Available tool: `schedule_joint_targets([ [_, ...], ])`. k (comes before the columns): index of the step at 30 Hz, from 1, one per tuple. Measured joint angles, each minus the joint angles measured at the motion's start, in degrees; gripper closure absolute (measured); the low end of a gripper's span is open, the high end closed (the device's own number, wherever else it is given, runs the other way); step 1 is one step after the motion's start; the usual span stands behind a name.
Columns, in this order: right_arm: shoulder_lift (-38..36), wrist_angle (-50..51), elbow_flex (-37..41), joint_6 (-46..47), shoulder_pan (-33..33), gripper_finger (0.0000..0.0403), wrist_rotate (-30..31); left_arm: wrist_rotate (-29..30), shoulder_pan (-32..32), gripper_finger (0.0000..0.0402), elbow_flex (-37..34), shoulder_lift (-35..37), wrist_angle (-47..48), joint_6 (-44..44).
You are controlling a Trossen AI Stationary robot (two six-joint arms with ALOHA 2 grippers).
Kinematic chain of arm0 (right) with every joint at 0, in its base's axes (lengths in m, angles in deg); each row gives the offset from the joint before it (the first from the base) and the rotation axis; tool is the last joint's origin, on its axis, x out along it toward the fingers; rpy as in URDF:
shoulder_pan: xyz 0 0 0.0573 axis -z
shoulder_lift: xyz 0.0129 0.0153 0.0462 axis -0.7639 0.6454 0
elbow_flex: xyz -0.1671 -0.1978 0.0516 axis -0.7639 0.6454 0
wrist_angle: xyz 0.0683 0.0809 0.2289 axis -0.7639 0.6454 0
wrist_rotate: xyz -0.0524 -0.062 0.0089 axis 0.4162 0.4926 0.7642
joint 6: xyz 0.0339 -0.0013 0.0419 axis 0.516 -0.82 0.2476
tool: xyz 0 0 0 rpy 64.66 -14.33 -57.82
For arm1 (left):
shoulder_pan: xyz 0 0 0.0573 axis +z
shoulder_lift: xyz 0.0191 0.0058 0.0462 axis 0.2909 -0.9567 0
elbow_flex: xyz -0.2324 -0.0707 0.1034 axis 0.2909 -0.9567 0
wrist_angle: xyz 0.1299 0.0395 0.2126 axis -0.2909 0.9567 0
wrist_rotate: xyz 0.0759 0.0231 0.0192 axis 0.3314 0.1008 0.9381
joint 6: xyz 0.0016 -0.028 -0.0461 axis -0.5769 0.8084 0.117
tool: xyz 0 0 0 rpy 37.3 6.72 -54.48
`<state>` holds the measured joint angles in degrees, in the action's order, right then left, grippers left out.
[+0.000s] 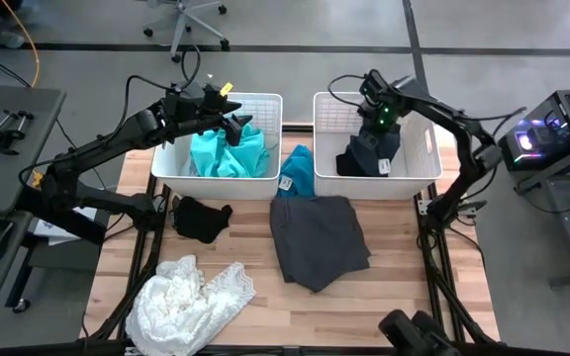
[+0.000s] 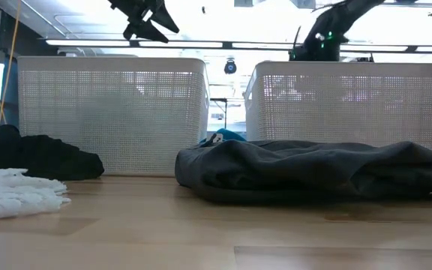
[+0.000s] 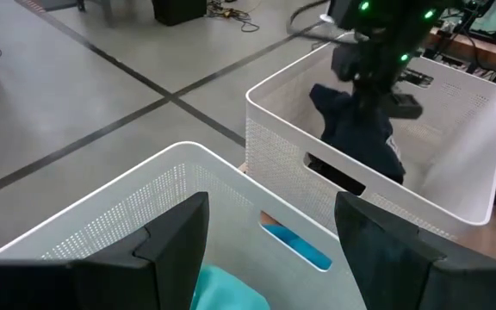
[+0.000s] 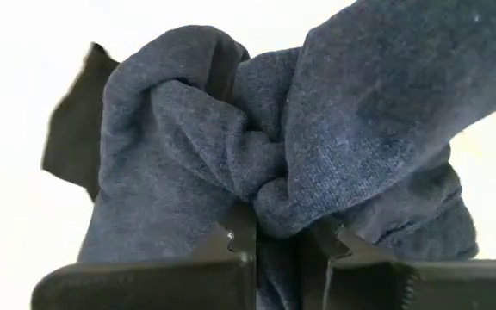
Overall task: Sort clothes
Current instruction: Put the dark blue underwear into the right white bin, then put the gray shorts into the right white bin
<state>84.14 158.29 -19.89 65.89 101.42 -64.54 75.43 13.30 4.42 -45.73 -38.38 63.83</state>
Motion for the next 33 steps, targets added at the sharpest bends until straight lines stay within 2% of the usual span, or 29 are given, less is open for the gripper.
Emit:
schedule_joint_targets([
  [2, 0.64, -1.27, 0.96, -1.01, 0.3, 0.0372, 0.08, 0.0, 0.0, 0.0163, 0.0, 0.0, 0.01, 0.0],
  [5, 1.16, -1.33, 0.72, -1.8, 0.6, 0.0339, 0.06, -0.01, 0.0, 0.0163, 0.0, 0.0, 0.0, -0.02],
  [13, -4.15, 3.67, -7.65, 3.87, 2.36, 0.0195, -2.43, 0.0, 0.0, 0.0163, 0.0, 0.0, 0.01, -0.02],
  [16, -7.67, 5.05, -10.0, 4.39, 2.34, 0.0163, -3.71, 0.0, 0.0, 0.0163, 0.0, 0.0, 0.02, -0.03],
  [18, -10.24, 4.39, -10.09, 5.18, 1.89, 0.0156, -7.59, 0.0, 0.0, 0.0163, 0.0, 0.0, 0.01, -0.02],
  [20, -12.89, 2.58, -9.34, 3.61, 1.01, 0.0154, -16.01, 0.0, 0.0, 0.0163, 0.0, 0.0, 0.0, -0.02],
  [23, -17.68, 0.5, -6.92, -1.51, -2.43, 0.0153, -31.48, -0.02, 0.0, 0.0163, 0.0, 0.0, 0.01, -0.02],
  [25, -20.6, -0.13, -4.72, -3.12, -6.28, 0.0153, -36.62, -0.01, 0.0, 0.0163, 0.0, 0.0, 0.01, -0.02],
  [33, -27.35, 0.02, 5.04, -6.6, -27.36, 0.0153, -36.61, 0.0, 0.0, 0.0163, 0.0, 0.0, 0.01, -0.02],
])
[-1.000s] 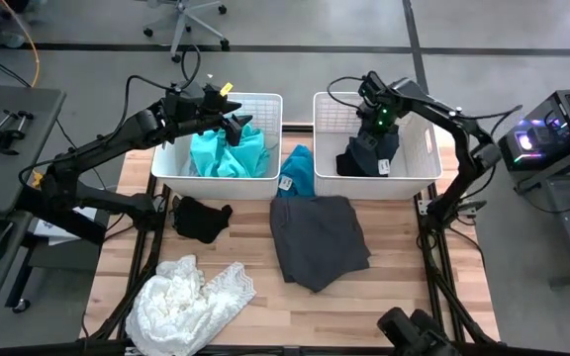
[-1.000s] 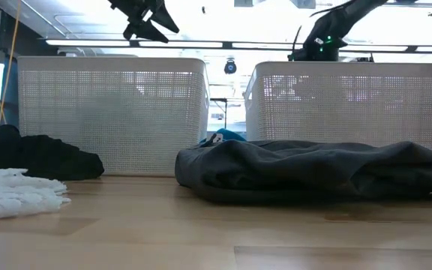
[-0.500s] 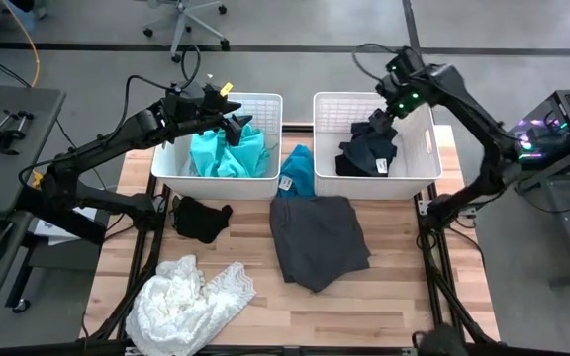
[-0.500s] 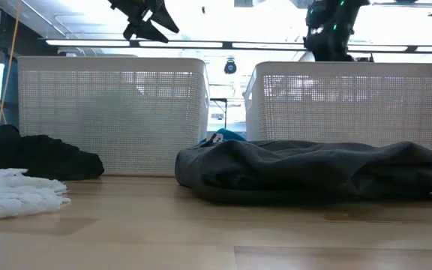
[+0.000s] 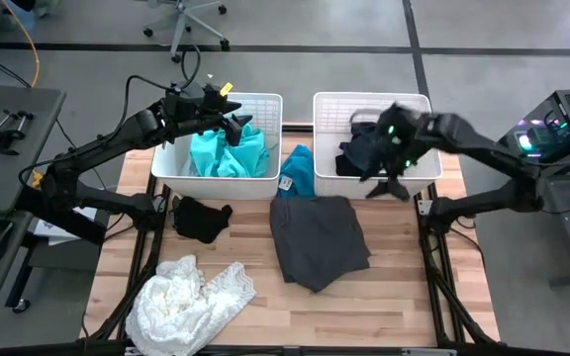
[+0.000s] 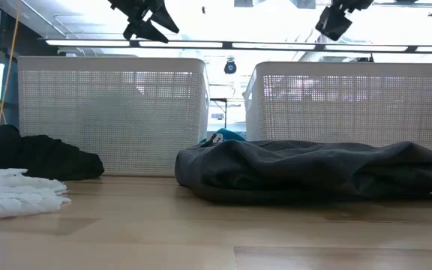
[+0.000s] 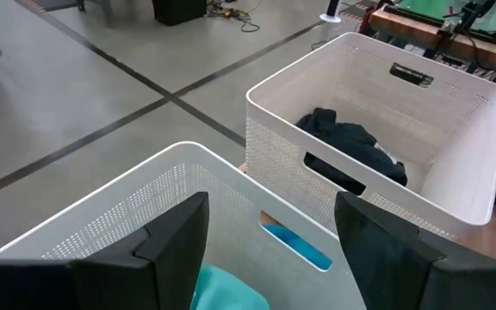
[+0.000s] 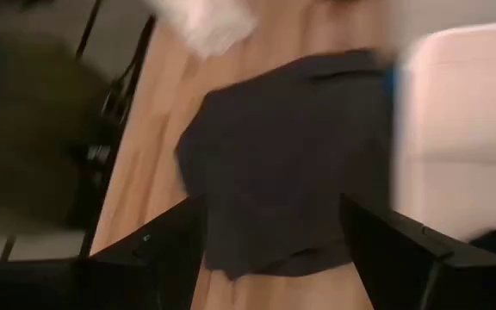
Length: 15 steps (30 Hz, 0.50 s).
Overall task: Sort clothes
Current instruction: Put the gray shorts into the right white bin
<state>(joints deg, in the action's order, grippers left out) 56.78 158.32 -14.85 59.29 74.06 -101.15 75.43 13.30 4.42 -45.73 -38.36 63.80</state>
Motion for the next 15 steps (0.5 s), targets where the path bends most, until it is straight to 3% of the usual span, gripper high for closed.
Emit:
schedule_joint_targets([
  [11, 0.26, -19.64, 16.74, -3.7, -16.63, 0.0146, 3.64, -0.01, 0.0, 0.0163, 0.0, 0.0, -0.17, 0.02],
  [15, 1.84, -30.53, 21.1, 5.38, -21.64, 0.0123, 10.14, 0.0, 0.0, 0.0163, 0.0, 0.0, -0.17, 0.0],
])
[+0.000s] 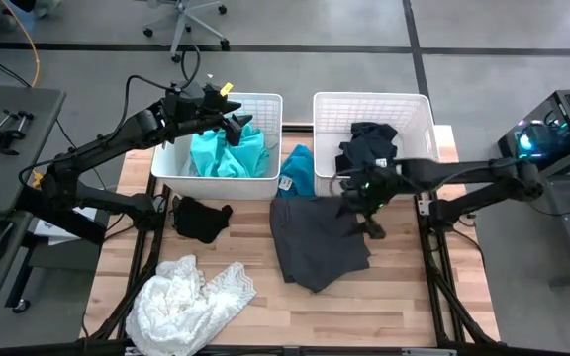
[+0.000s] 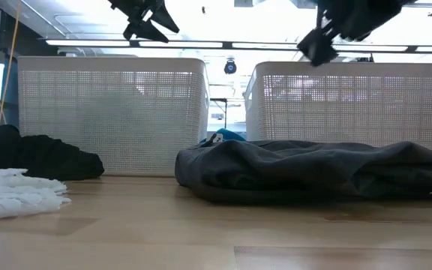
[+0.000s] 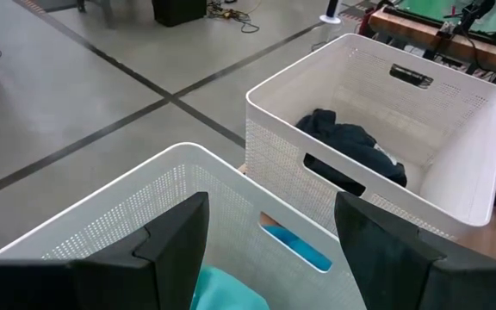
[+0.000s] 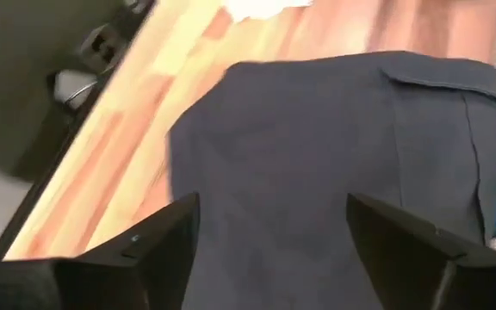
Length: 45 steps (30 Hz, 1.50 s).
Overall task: Sort clothes
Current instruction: Put the gray shorts into the right white bin
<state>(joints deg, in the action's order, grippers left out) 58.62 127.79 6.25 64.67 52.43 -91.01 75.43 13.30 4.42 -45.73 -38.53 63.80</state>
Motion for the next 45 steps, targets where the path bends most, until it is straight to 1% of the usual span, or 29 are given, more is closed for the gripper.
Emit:
schedule_joint_targets([
  [2, 2.38, -7.08, 1.77, 5.48, -2.62, 0.0109, 3.09, 0.0, 0.0, 0.0163, 0.0, 0.0, -0.02, 0.0],
  [3, 4.05, -11.05, 2.39, 6.61, -3.84, 0.0103, 4.41, -0.01, 0.0, 0.0163, 0.0, 0.0, -0.01, 0.02],
  [5, 7.99, -16.94, 3.16, 6.29, -5.81, 0.0093, 7.6, -0.01, 0.01, 0.0163, 0.0, 0.0, 0.0, 0.0],
  [7, 12.19, -20.78, 3.28, 6.58, -6.82, 0.0088, 11.19, -0.02, 0.0, 0.0163, 0.0, 0.0, -0.02, 0.08],
  [8, 14.05, -22.17, 3.28, 7.06, -7.02, 0.0087, 11.9, -0.04, 0.0, 0.0163, 0.0, 0.0, -0.04, 0.44],
  [11, 18.56, -24.28, 3.3, 6.1, -7.11, 0.0086, 12.02, -0.05, -0.16, 0.0163, -0.01, 0.0, -0.11, 4.51],
  [15, 24.18, -24.26, 3.3, -2.42, -7.15, 0.0086, 11.96, -0.05, -0.24, 0.0163, -0.01, 0.0, -0.05, 8.72],
  [18, 29.16, -24.5, 3.29, -5.5, -7.13, 0.009, 12.05, -0.07, -0.29, 0.0163, 0.0, 0.0, -0.02, 9.12],
  [21, 33.75, -25.02, 2.94, -4.86, -7.16, 0.0109, 12.97, -0.26, -0.74, 0.0163, -0.02, 0.0, 0.78, 12.49],
  [23, 35.93, -25.32, 2.68, -1.96, -7.4, 0.0135, 14.43, -0.28, -1.27, 0.0163, -0.02, -0.02, 1.48, 13.58],
  [25, 37.33, -26.28, 2.48, 3.93, -8.0, 0.0173, 16.93, -0.33, -1.84, 0.0163, -0.02, -0.02, 2.01, 12.79],
  [27, 38.1, -26.77, 2.39, 7.95, -8.79, 0.022, 19.24, -0.53, -2.66, 0.0163, -0.02, 0.05, 2.65, 12.04],
  [30, 38.17, -27.0, 2.36, 9.97, -10.11, 0.0303, 21.29, -0.81, -3.69, 0.0163, -0.07, 0.57, 3.52, 9.84],
  [32, 37.56, -26.51, 2.36, 13.46, -10.66, 0.0359, 22.05, -0.85, -4.3, 0.0163, -0.07, 0.84, 3.44, 9.53],
  [33, 36.91, -25.47, 2.15, 15.93, -10.67, 0.0378, 22.02, -0.84, -4.54, 0.0163, -0.07, 0.94, 3.38, 9.53],
  [34, 36.06, -22.95, 1.56, 18.87, -10.64, 0.0387, 21.69, -0.84, -4.68, 0.0163, -0.07, 1.09, 3.38, 9.5],
  [36, 33.15, -16.73, 0.69, 24.76, -10.65, 0.0384, 21.34, -0.82, -4.99, 0.0163, -0.07, 1.26, 3.3, 9.55],
  [39, 27.61, -9.41, -1.33, 28.94, -10.77, 0.0381, 18.21, -0.79, -5.16, 0.0163, -0.07, 1.49, 3.23, 10.58],
  [42, 20.09, -3.59, -6.07, 30.75, -10.87, 0.0395, 17.83, -0.76, -5.16, 0.0163, -0.07, 1.49, 3.23, 10.53],
  [44, 16.64, 2.18, -9.34, 30.23, -10.68, 0.0396, 20.44, -0.83, -5.16, 0.0163, -0.07, 1.49, 3.22, 10.52],
  [45, 15.27, 5.06, -10.71, 28.57, -10.4, 0.0394, 21.26, -0.84, -5.16, 0.0163, -0.07, 1.49, 3.21, 10.54],
])
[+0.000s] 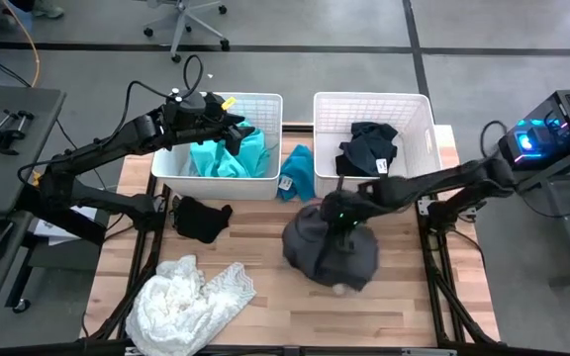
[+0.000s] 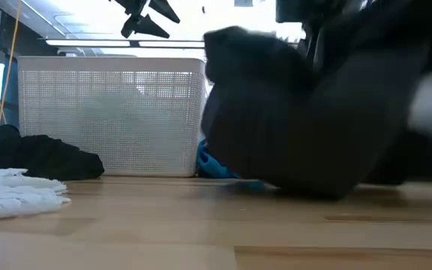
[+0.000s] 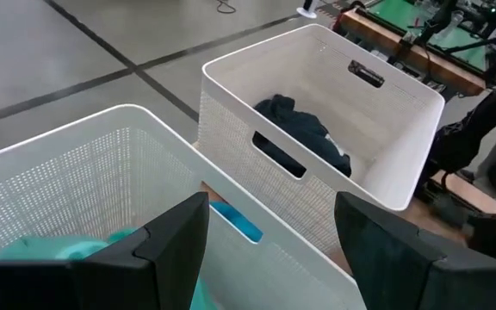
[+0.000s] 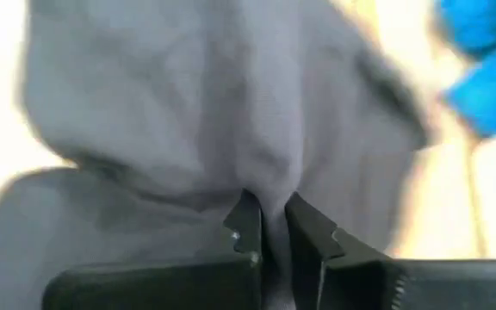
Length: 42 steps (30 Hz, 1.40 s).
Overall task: Sort clothes
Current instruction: Put the gray shorts into the right white bin
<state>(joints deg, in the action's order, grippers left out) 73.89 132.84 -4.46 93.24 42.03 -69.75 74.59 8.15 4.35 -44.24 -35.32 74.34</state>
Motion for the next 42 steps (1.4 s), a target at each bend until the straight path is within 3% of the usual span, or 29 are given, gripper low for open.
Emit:
schedule_joint_targets([
  [7, -8.03, 3.33, -15.48, -9.9, 6.11, 0.0398, -2.21, 0.67, 0.0, 0.0163, 0.0, 0.0, 0.01, -0.02],
  [15, -10.07, 19.95, -39.29, -18.68, 16.41, 0.0399, 11.27, 0.75, 0.0, 0.0163, 0.02, 0.0, 0.21, 0.02],
  [20, -9.97, 31.83, -43.87, -25.11, 27.91, 0.04, 12.16, 0.79, 0.0, 0.0163, 0.02, 0.0, 0.22, 0.02],
  [25, -9.89, 31.87, -33.73, -32.26, 42.37, 0.04, 6.46, 0.81, 0.0, 0.0163, 0.02, 0.0, 0.24, 1.38],
  [30, -8.99, 14.61, -13.84, -35.6, 52.9, 0.04, -0.02, 0.81, -0.09, 0.0163, 0.05, 0.0, 0.5, 1.95],
  [35, -4.37, -1.54, 2.81, -34.49, 56.23, 0.0394, -0.57, 0.79, -0.11, 0.0163, 0.07, 0.0, 1.34, 5.49],
  [42, 3.23, -11.8, 13.93, -32.55, 55.99, 0.0369, 2.84, 0.82, -0.11, 0.0163, 0.07, 0.0, 4.0, 6.21],
])
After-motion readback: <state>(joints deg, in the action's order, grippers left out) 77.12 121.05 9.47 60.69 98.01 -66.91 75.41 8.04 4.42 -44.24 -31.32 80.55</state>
